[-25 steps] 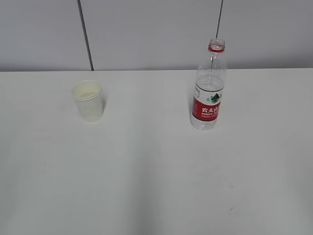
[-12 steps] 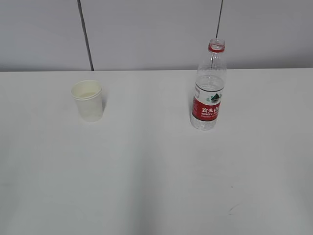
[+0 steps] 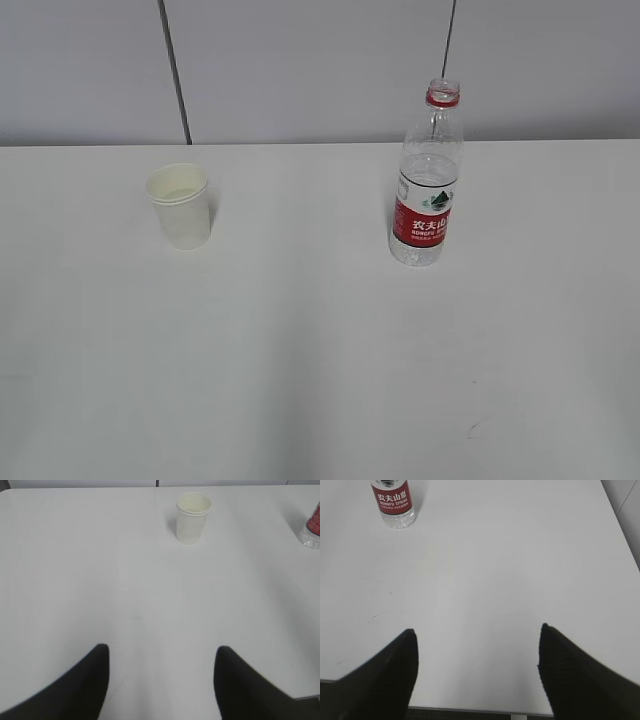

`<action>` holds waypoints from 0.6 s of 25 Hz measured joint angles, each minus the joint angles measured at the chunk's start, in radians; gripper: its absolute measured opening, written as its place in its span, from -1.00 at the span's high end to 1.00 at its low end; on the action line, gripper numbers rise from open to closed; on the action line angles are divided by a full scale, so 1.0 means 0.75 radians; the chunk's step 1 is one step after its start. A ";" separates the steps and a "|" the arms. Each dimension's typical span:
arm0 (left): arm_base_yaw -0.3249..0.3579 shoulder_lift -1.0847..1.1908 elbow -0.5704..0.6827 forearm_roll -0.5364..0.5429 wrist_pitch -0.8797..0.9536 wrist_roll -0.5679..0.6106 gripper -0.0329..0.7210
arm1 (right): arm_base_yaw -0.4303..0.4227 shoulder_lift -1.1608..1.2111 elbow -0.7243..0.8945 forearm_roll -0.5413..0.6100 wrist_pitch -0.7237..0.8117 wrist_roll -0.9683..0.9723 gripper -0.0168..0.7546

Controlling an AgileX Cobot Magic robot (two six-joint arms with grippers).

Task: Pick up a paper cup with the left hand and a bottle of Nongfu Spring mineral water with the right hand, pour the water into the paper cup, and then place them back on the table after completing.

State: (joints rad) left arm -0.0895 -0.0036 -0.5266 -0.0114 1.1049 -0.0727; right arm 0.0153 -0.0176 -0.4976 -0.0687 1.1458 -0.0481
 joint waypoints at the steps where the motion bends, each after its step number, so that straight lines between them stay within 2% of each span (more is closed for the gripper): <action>1: 0.000 0.000 0.000 0.000 0.000 0.000 -0.19 | 0.000 0.000 0.000 0.000 0.000 0.000 -0.48; 15: 0.000 0.000 0.000 0.000 0.000 0.000 -0.19 | 0.000 0.000 0.000 0.000 -0.002 0.000 -0.48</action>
State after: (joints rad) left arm -0.0895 -0.0036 -0.5266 -0.0114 1.1049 -0.0727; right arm 0.0153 -0.0176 -0.4976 -0.0687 1.1445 -0.0481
